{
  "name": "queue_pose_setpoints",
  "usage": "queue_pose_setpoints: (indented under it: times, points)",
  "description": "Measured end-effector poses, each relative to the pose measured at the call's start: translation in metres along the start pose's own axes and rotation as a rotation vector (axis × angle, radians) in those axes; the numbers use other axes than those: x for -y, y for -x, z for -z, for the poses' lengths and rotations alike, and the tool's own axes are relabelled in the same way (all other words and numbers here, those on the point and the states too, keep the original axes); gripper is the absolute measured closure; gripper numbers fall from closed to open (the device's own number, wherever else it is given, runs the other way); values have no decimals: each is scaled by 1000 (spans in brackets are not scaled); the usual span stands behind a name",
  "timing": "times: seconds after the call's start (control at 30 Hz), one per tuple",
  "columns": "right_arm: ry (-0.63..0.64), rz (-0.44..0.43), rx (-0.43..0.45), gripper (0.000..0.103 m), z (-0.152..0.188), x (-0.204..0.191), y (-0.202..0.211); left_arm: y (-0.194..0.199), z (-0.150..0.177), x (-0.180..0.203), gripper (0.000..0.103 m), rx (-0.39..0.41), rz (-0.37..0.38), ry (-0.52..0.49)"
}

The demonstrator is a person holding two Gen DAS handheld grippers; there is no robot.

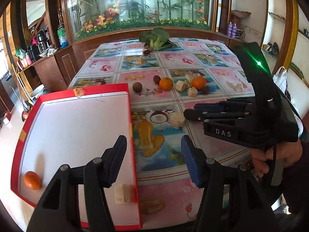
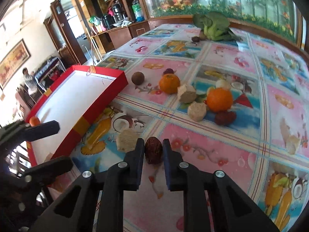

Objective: Organize fruits
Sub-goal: 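Grasp a brown date with the right tool while the left tool grasps a beige round piece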

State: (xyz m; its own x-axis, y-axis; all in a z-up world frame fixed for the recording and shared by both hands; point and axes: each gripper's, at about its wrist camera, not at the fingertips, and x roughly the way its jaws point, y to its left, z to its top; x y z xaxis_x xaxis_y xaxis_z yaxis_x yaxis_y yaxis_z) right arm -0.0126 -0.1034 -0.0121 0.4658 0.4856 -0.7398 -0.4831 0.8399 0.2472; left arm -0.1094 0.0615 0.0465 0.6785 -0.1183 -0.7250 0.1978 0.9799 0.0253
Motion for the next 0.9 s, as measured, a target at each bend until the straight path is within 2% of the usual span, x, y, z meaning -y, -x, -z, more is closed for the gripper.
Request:
queue_pose_setpoints:
  times: [0.3,0.67,0.77,0.9]
  points:
    - [-17,48,3,86,7,23,17,-28,-17,20,43,-58,7,-58]
    - [10,56,-12,88,7,26,16,-96,-38,35,43,-183,-3,-74]
    - [9,55,-9,88,7,26,16,-101,-38,30,51,-188,20,-45]
    - [3,55,2,88,6,27,16,-101,-38,33,69,-175,47,-55]
